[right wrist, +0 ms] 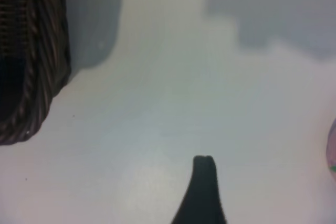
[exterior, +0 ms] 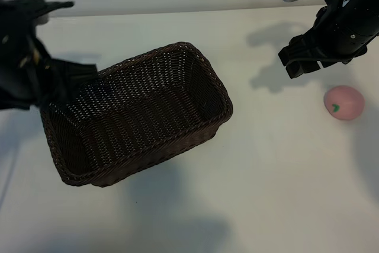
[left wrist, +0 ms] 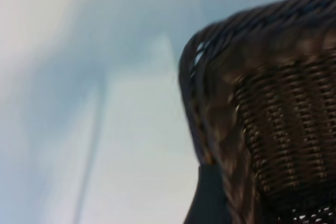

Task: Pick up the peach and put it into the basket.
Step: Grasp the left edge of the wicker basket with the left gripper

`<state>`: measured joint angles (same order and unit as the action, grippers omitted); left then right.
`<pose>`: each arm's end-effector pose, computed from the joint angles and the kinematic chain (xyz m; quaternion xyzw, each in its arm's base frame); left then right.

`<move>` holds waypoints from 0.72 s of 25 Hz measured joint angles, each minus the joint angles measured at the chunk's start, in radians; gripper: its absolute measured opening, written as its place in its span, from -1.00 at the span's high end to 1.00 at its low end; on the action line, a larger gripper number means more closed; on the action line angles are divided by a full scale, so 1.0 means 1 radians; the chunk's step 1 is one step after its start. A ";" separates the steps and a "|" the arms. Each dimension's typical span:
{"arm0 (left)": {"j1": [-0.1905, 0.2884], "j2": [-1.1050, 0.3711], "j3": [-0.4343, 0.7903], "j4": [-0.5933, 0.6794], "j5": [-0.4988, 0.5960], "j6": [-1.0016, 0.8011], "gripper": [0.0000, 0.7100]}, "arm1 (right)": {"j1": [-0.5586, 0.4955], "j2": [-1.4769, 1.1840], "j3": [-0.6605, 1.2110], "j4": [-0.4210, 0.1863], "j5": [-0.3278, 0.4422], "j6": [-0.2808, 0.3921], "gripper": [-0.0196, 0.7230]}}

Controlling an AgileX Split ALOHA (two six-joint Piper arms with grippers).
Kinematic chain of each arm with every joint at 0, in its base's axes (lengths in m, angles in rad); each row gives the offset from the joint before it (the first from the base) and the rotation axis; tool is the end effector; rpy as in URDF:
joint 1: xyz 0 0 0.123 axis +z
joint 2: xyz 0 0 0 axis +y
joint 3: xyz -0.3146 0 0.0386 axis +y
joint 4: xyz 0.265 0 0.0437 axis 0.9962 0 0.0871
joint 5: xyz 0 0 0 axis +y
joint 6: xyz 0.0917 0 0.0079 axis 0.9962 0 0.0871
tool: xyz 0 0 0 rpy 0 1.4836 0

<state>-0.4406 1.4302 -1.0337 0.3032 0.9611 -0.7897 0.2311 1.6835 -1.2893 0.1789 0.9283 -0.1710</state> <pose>0.2662 -0.1006 0.2932 -0.1038 0.9742 0.0252 0.1989 0.3530 0.0965 0.2840 -0.1561 0.9704 0.0844 0.1638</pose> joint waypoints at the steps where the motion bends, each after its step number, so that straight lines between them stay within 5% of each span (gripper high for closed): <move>1: 0.006 -0.010 0.019 0.001 -0.005 -0.030 -0.66 | 0.000 0.000 0.000 0.000 0.000 0.000 -0.66; 13: 0.057 -0.018 0.192 -0.032 -0.172 -0.171 -0.66 | 0.000 0.000 0.000 0.000 0.022 0.000 -0.66; 18: 0.117 -0.008 0.205 -0.066 -0.193 -0.160 -0.66 | 0.000 0.000 0.000 0.000 0.023 0.000 -0.66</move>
<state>-0.3235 1.4218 -0.8292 0.2373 0.7680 -0.9492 0.2311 1.6835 -1.2893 0.1789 0.9512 -0.1710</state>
